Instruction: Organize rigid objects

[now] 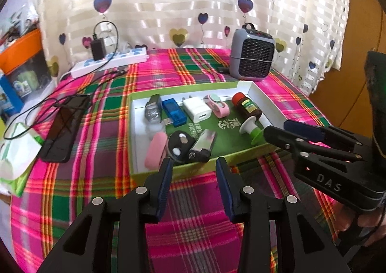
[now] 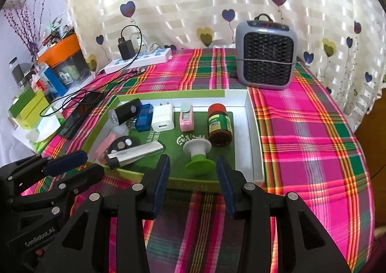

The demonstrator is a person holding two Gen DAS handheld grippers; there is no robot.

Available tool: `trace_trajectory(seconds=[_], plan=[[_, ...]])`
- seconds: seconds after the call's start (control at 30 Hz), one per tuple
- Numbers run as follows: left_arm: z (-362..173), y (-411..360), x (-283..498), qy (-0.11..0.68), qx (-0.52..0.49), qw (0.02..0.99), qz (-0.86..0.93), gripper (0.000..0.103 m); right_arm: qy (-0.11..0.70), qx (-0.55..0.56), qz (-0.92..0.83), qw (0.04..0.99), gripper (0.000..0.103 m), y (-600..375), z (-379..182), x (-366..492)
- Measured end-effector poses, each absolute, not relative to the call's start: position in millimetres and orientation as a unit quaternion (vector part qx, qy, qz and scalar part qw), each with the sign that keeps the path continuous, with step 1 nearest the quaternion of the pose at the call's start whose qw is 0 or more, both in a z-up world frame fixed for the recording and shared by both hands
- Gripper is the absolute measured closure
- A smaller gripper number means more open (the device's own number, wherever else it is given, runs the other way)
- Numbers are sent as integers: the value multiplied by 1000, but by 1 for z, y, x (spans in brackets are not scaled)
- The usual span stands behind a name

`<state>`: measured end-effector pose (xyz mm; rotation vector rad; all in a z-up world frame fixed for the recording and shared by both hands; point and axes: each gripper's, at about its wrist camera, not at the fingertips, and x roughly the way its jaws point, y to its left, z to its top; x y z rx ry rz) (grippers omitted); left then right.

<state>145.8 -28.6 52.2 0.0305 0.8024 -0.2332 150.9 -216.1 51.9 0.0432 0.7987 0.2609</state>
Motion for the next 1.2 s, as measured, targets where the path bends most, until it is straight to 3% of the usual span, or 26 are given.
trace_trajectory(seconds=[0.8,0.97,1.2], plan=[[12,-21,73,424,15,903,-71,67,420,7,69,905,61,-207,25,76],[9,-23,63,427,9,901,-75,67,432,-8,63,900,55,-206,17,66],[2,-30,53,432,16,898,-78,67,434,-18,64,899,55,-204,13,54]])
